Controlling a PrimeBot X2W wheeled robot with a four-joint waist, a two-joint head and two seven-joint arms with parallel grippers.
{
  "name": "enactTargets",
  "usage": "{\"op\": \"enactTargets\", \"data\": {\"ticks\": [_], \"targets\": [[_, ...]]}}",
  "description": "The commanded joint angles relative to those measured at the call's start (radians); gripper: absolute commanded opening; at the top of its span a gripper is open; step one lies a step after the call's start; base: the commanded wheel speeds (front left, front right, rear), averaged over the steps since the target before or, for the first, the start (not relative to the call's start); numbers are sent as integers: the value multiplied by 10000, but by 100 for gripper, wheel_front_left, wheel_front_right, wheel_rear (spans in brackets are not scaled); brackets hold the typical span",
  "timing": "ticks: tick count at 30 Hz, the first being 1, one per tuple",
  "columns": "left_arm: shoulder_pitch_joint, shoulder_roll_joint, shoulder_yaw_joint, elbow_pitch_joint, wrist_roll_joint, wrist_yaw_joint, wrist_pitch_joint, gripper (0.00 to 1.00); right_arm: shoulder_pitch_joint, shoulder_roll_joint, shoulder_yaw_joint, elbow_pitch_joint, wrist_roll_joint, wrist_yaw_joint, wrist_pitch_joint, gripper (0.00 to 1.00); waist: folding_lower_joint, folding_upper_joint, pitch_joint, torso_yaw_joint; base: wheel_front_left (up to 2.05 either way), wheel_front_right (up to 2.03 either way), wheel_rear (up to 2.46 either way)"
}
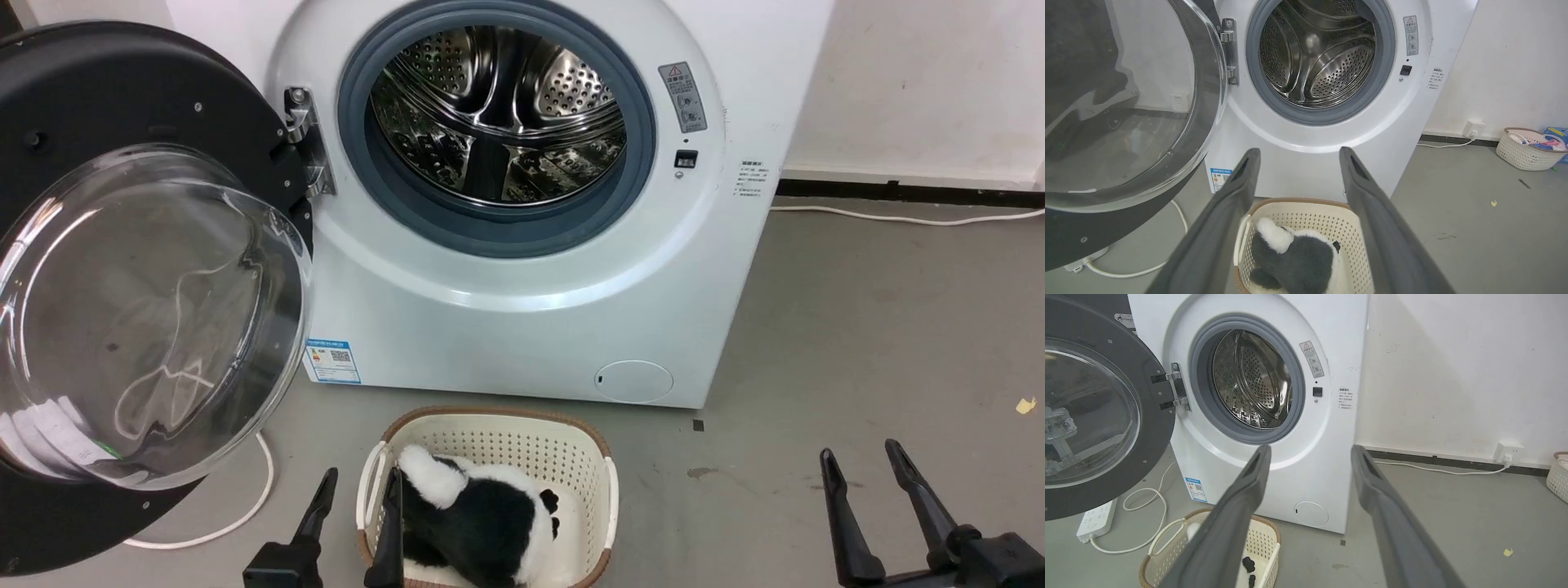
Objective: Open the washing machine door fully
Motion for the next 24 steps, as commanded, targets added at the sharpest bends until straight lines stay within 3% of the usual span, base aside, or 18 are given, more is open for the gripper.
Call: {"op": "enactTargets", "data": {"ticks": [1, 6, 7, 24], "targets": [[15, 8, -27, -25, 24, 49, -53, 100, 42, 28, 13, 16, 15, 8, -44, 100, 0, 0, 7, 8, 0, 0, 0], [-40, 8, -65, -40, 51, -19, -53, 100, 52, 28, 18, 46, 40, 8, -44, 100, 0, 0, 37, 42, 0, 0, 0], [-7, 0, -36, -10, 3, -13, 7, 0, -1, -2, 21, 27, 13, 0, 5, 0, 0, 0, 36, 42, 0, 0, 0], [-105, 1, 118, -158, 177, -24, 310, 0, -164, 2, 101, 38, -81, 1, 309, 0, 0, 0, 92, -28, 0, 0, 0]]}}
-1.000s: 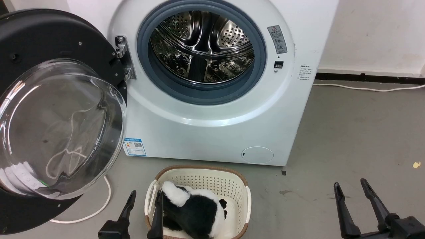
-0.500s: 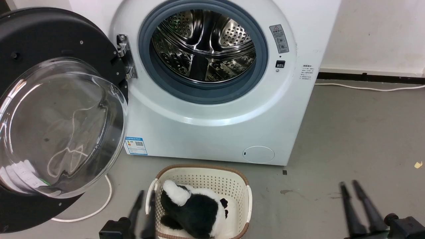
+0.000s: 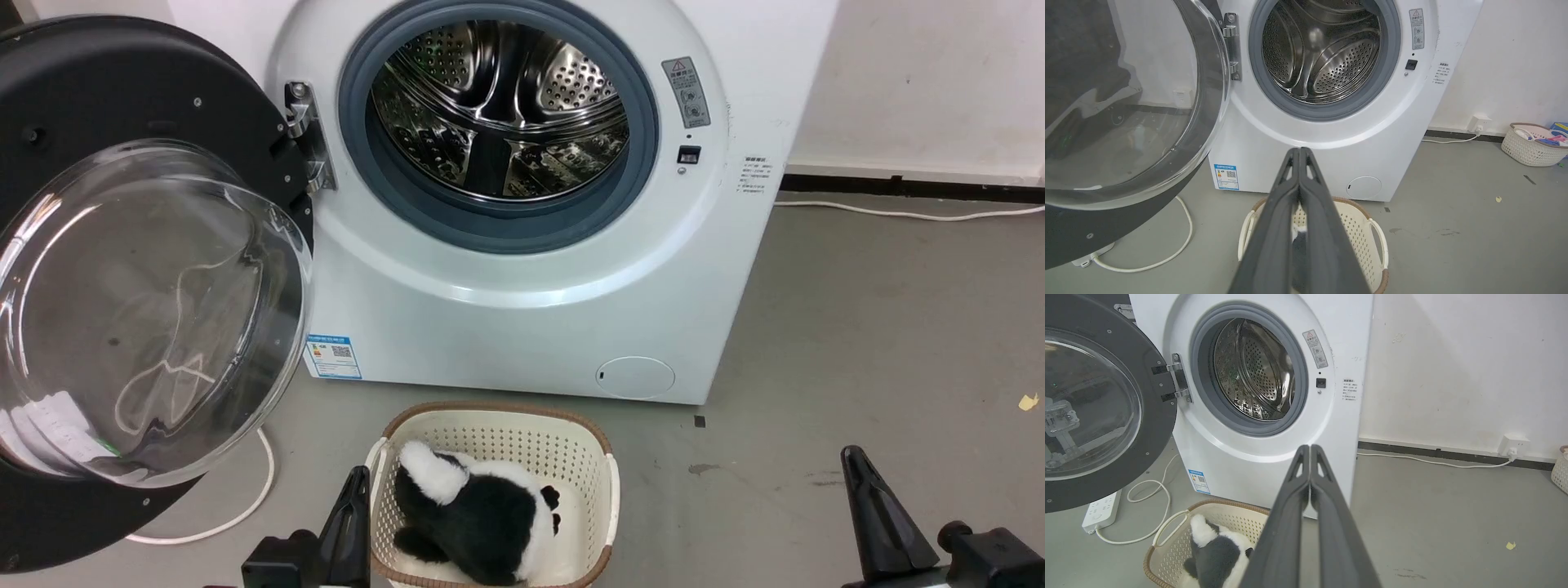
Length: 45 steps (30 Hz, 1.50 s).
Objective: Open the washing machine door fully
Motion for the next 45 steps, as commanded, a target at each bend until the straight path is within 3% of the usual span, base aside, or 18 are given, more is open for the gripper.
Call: {"op": "enactTargets", "data": {"ticks": [1, 45], "targets": [[-93, 3, 59, -78, 103, -9, 58, 0, -142, 4, 22, 12, -79, 1, 62, 0, -1, 0, 7, -9, 0, 0, 0], [-382, 5, 475, -531, 622, -40, 937, 0, -614, 14, 238, 44, -353, 4, 944, 0, -1, 0, 170, -216, 0, 0, 0]]}}
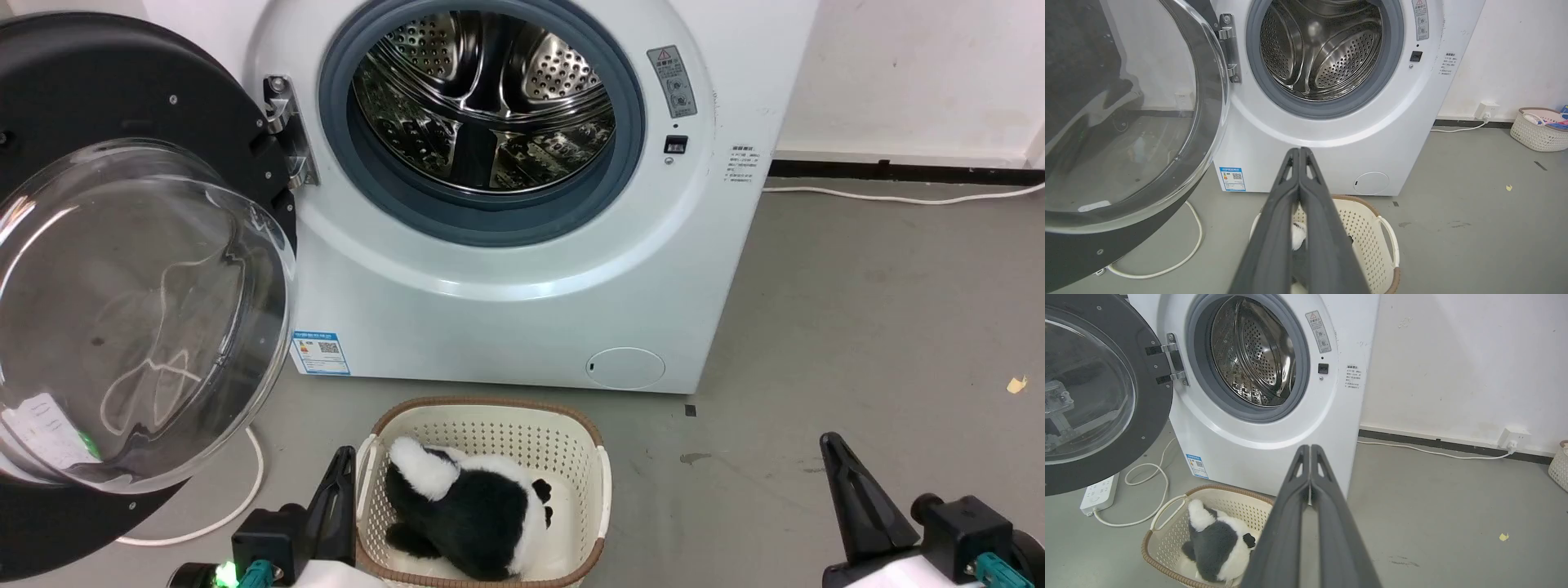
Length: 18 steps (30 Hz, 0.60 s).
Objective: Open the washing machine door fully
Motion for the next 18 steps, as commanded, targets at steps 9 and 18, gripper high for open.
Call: {"op": "enactTargets", "data": {"ticks": [9, 18], "targets": [[-213, 6, 139, -145, 194, -21, 228, 0, -283, 16, 62, 29, -137, 4, 236, 0, -1, 0, 35, -45, 0, 0, 0], [-294, 6, 255, -272, 340, -30, 473, 0, -415, 19, 123, 38, -213, 5, 482, 0, -1, 0, 81, -102, 0, 0, 0]]}}
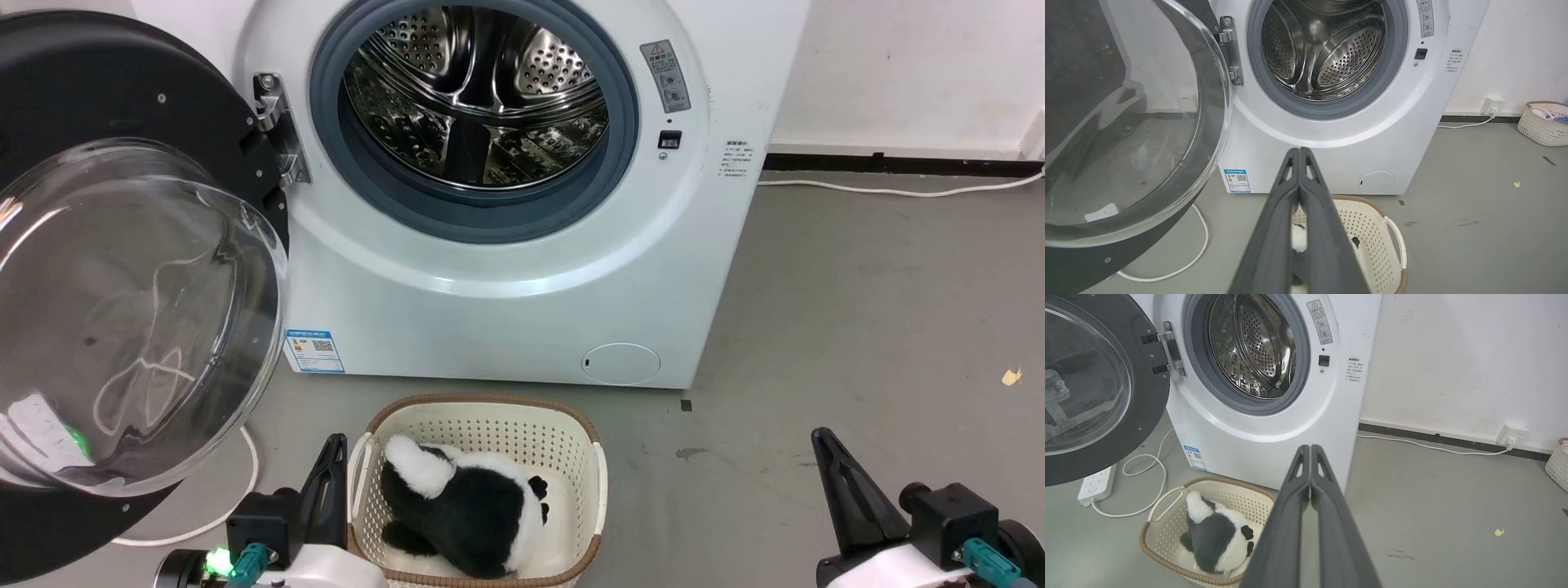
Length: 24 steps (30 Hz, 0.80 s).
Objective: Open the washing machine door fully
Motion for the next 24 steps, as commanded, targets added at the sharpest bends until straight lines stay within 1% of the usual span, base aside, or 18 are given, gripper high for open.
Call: {"op": "enactTargets", "data": {"ticks": [1, 24], "targets": [[-106, 6, 52, -73, 87, -29, 53, 0, -224, 19, 24, 31, -49, 5, 64, 0, 0, 0, 2, -3, 0, 0, 0], [-261, 7, 274, -315, 365, -45, 522, 0, -476, 25, 139, 48, -195, 7, 536, 0, 0, 0, 89, -113, 0, 0, 0]]}}
